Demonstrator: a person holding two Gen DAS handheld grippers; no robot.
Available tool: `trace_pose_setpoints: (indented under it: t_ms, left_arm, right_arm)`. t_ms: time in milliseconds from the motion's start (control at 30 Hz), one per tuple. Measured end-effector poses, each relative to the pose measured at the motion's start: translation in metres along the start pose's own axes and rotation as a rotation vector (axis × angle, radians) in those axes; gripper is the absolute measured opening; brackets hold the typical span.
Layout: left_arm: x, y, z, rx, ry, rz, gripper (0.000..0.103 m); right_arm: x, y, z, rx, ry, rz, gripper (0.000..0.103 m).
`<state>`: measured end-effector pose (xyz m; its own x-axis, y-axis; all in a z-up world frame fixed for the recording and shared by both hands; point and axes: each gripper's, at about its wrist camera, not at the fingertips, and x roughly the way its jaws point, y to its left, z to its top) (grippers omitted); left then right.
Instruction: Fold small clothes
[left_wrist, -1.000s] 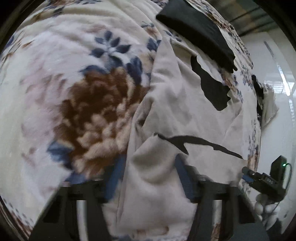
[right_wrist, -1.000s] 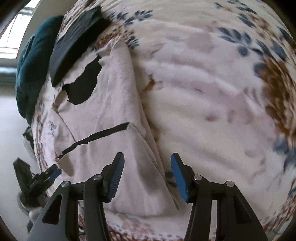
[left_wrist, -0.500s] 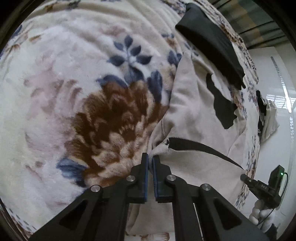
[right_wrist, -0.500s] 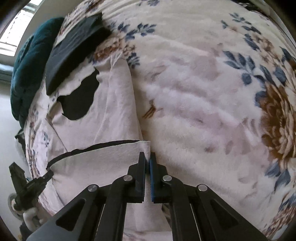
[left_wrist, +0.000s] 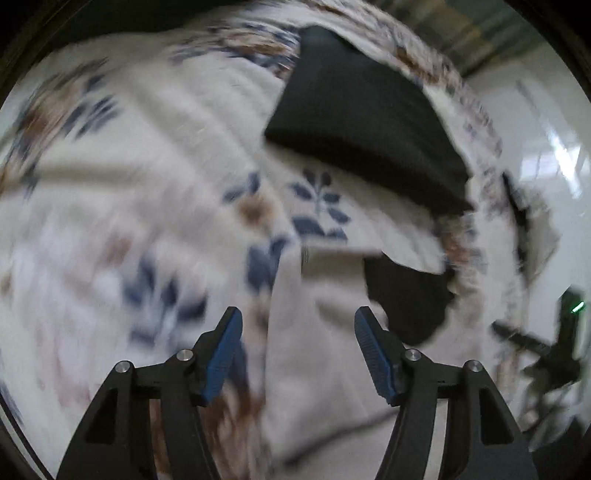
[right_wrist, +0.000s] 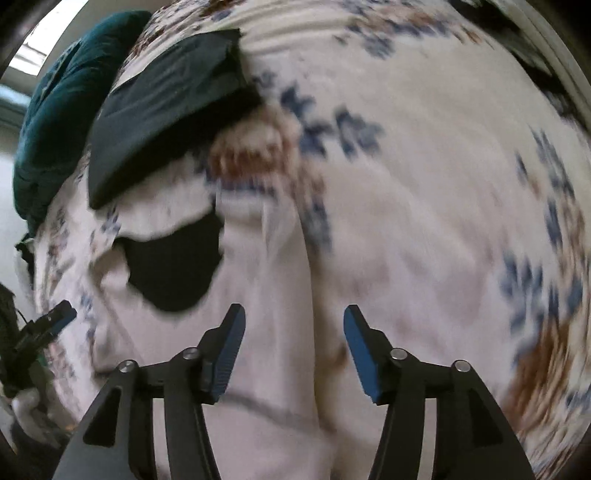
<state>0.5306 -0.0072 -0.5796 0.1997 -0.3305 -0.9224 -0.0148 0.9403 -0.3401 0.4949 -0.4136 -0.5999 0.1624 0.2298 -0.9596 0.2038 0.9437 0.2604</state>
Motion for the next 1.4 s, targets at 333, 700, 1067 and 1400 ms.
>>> trace_pose_setpoints:
  t_ms: [333, 700, 1067, 1400]
  left_arm:
    - [0.052, -0.045, 0.032, 0.275, 0.037, 0.095, 0.004]
    - [-0.076, -0.041, -0.027, 0.182, -0.150, -0.072, 0.003]
    - [-0.105, -0.007, -0.177, -0.021, -0.029, -0.120, 0.004]
    - [-0.099, 0.033, -0.248, -0.215, 0.091, -0.117, 0.053]
  right_arm:
    - [0.064, 0.039, 0.066, -0.177, 0.063, -0.121, 0.009]
    - [-0.024, 0.035, 0.017, -0.116, -0.110, 0.017, 0.005]
    - [-0.087, 0.001, -0.156, -0.080, -0.089, 0.112, 0.005]
    - [-0.035, -0.036, -0.247, -0.072, 0.151, 0.040, 0.013]
